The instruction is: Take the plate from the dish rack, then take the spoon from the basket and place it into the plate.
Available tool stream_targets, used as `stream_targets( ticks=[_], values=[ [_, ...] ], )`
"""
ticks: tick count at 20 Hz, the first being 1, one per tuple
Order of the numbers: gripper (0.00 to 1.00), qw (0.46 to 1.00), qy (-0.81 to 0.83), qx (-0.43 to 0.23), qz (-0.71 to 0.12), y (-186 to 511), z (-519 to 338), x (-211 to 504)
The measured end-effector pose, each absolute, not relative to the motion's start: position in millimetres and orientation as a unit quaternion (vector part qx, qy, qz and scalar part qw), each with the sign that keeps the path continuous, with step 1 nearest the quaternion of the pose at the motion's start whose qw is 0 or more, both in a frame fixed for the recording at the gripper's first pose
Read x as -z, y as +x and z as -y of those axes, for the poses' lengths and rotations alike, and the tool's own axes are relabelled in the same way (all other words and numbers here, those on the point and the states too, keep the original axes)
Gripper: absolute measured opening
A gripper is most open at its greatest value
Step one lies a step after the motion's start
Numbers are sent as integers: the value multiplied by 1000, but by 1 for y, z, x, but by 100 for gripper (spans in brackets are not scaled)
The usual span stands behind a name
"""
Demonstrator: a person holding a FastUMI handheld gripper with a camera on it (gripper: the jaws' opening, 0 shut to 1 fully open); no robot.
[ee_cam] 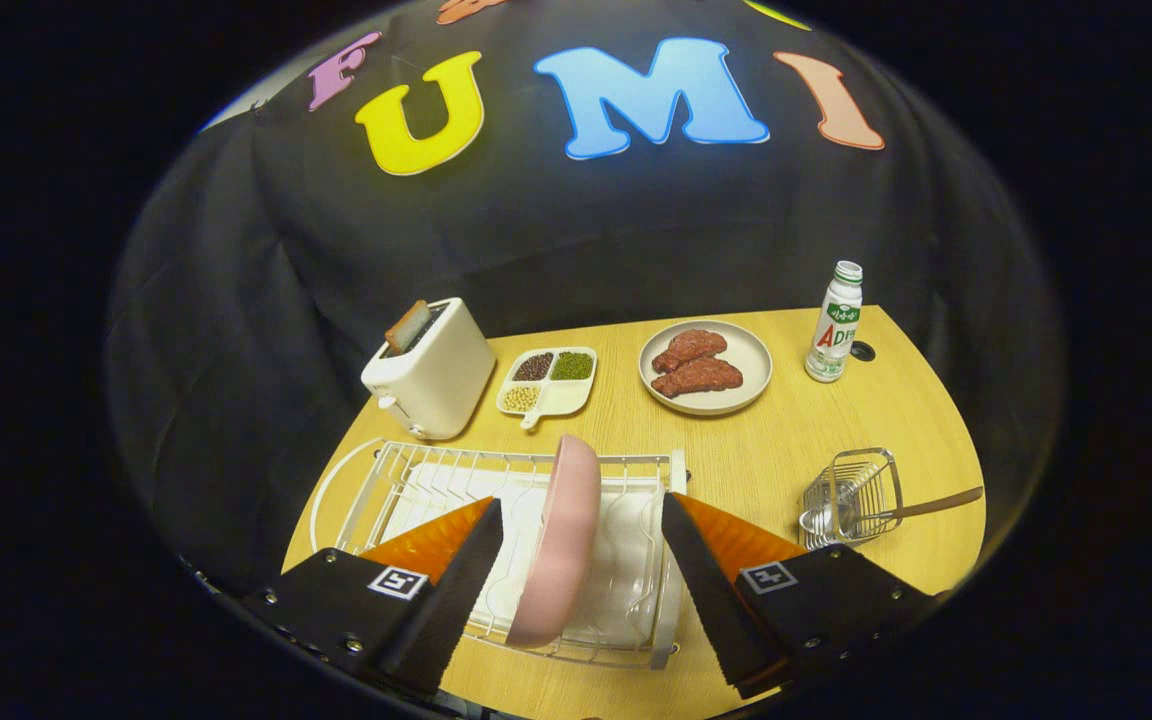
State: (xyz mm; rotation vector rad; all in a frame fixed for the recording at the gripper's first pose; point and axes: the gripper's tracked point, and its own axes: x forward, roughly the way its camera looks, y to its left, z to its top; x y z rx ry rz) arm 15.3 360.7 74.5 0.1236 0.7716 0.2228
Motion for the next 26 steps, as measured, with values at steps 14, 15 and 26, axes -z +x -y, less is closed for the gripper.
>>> stream_targets(
  ticks=[14,15,26],
  values=[
    [36,869,4,-26,-493,18,-363,-13],
    [31,868,2,-17,-496,17,-364,-13],
    [28,882,-121,-4,-456,41,-370,-54]
  ],
)
